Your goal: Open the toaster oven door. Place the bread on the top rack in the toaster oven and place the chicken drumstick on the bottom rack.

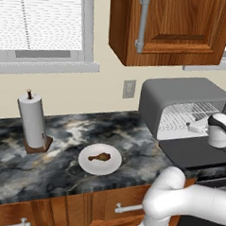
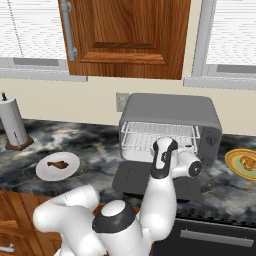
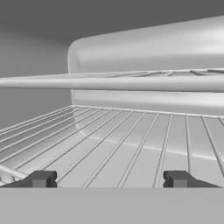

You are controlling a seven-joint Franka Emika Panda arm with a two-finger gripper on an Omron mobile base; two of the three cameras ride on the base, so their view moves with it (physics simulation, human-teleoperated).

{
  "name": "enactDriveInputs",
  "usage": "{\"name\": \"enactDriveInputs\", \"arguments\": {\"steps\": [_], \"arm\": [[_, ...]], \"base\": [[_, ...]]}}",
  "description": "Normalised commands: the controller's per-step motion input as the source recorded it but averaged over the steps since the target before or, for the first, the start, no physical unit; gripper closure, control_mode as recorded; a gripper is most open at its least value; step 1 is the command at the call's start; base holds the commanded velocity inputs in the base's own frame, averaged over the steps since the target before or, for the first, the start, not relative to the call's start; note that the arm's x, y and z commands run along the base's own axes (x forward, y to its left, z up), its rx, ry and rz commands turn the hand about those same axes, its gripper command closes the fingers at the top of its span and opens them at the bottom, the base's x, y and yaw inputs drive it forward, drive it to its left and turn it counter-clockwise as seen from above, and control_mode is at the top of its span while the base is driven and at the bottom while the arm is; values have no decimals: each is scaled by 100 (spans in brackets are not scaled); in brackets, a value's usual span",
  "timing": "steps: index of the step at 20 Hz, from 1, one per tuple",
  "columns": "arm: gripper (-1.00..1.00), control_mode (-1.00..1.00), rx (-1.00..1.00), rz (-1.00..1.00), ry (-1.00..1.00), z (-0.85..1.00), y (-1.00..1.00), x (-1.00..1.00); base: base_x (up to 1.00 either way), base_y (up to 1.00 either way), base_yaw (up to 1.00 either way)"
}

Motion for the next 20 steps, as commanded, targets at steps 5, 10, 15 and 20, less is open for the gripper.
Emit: {"name": "enactDriveInputs", "arguments": {"steps": [5,10,15,20], "arm": [[-100,-100,0,0,0,-19,0,27],[-100,-100,0,-1,0,-34,0,16],[-100,-100,0,-2,0,-37,6,5],[-100,-100,-3,-11,3,-47,14,-17]], "base": [[0,0,0],[0,0,0],[0,0,0],[0,0,0]]}}
